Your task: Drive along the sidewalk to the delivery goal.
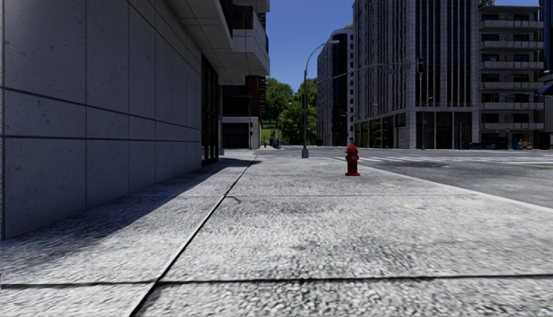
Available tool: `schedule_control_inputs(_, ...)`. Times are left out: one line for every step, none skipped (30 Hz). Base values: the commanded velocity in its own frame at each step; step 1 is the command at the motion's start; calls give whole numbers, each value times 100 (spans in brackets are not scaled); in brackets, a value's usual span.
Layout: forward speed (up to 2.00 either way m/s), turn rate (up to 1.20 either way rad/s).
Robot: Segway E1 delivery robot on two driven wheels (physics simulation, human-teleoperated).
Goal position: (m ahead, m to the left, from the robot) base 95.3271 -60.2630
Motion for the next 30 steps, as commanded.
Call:
schedule_control_inputs(200, 0)
schedule_control_inputs(200, 0)
schedule_control_inputs(200, 0)
schedule_control_inputs(200, 0)
schedule_control_inputs(200, 0)
schedule_control_inputs(200, 0)
schedule_control_inputs(200, 0)
schedule_control_inputs(200, 0)
schedule_control_inputs(200, 0)
schedule_control_inputs(200, 0)
schedule_control_inputs(200, 0)
schedule_control_inputs(200, 0)
schedule_control_inputs(200, 0)
schedule_control_inputs(200, 0)
schedule_control_inputs(200, 0)
schedule_control_inputs(200, 0)
schedule_control_inputs(200, 0)
schedule_control_inputs(200, 0)
schedule_control_inputs(200, 0)
schedule_control_inputs(200, 0)
schedule_control_inputs(200, 0)
schedule_control_inputs(200, 0)
schedule_control_inputs(200, 0)
schedule_control_inputs(200, 0)
schedule_control_inputs(200, 0)
schedule_control_inputs(200, 0)
schedule_control_inputs(200, 0)
schedule_control_inputs(200, 0)
schedule_control_inputs(200, 0)
schedule_control_inputs(200, 0)
